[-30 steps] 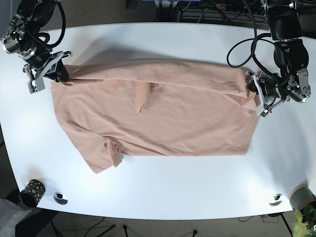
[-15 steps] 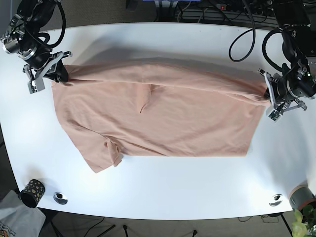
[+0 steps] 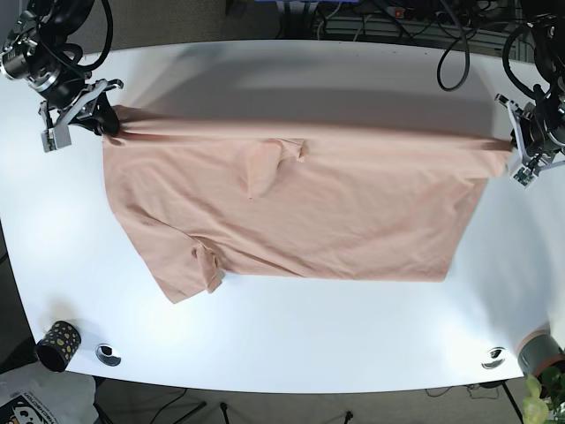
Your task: Fold the T-shirt properly
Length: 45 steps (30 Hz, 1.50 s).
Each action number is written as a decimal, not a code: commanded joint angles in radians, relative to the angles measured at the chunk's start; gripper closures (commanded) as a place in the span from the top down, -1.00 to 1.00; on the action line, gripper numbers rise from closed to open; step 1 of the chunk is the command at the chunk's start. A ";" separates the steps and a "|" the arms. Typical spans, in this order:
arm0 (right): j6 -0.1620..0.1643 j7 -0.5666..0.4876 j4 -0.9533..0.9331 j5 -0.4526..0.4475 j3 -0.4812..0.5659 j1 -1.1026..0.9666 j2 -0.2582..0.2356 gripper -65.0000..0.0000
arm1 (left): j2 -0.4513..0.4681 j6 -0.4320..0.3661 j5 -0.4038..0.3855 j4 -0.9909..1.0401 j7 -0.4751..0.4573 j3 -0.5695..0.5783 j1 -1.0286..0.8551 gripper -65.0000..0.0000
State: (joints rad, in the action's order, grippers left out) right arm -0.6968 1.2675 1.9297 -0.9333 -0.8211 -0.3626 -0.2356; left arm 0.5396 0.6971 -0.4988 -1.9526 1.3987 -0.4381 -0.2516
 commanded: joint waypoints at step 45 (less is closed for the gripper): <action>-0.001 -0.016 0.017 0.013 0.032 0.052 -0.048 0.55 | -0.149 0.001 0.133 0.161 -0.160 -0.133 0.002 0.11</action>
State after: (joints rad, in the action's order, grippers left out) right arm -0.6964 1.2667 1.9297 -0.9188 -0.7975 -0.3340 -0.2672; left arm 0.3855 0.6971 -0.3660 -1.8030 1.2980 -0.5690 -0.2543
